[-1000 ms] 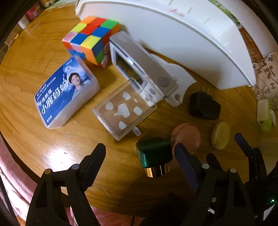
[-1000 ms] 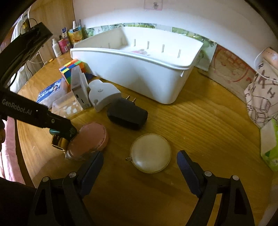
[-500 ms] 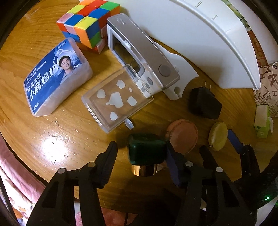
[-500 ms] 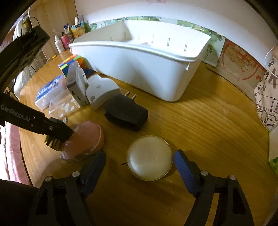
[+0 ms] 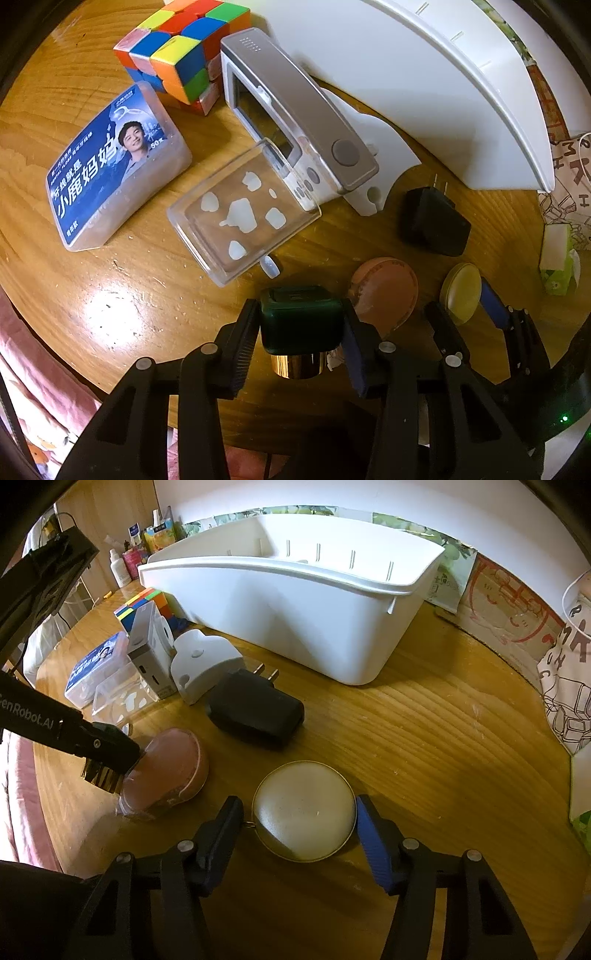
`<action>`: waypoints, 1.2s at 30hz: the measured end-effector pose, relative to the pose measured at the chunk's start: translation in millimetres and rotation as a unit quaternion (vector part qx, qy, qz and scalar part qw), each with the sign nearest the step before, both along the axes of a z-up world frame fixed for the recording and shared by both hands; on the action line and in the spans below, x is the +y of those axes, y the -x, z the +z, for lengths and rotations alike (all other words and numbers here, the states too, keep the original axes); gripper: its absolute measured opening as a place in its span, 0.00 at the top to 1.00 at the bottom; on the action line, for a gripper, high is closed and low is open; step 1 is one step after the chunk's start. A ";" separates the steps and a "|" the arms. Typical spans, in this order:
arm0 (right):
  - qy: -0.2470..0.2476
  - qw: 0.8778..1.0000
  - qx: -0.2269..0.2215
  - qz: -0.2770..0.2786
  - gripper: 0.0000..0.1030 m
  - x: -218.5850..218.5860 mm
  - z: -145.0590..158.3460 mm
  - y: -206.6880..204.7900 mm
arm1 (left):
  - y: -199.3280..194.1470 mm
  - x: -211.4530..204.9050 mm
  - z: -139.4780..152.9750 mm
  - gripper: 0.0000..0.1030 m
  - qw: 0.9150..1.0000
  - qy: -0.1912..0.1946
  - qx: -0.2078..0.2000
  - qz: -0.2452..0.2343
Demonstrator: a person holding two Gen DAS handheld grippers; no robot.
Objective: Organize rigid objects
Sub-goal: 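Grasp the green-capped gold jar with the left tool while the right tool grasps the round beige compact, then carry the jar and compact with both tools over the white bin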
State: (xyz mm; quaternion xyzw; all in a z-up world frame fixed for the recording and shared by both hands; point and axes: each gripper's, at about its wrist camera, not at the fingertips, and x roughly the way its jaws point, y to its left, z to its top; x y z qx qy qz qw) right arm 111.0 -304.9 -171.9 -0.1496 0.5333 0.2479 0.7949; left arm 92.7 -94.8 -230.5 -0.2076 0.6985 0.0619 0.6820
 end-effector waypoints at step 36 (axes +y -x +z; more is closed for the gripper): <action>0.033 0.986 -0.084 -0.138 0.45 41.1 57.6 20.0 | 0.9 74.0 87.5 0.56 0.981 0.009 -0.088 -0.175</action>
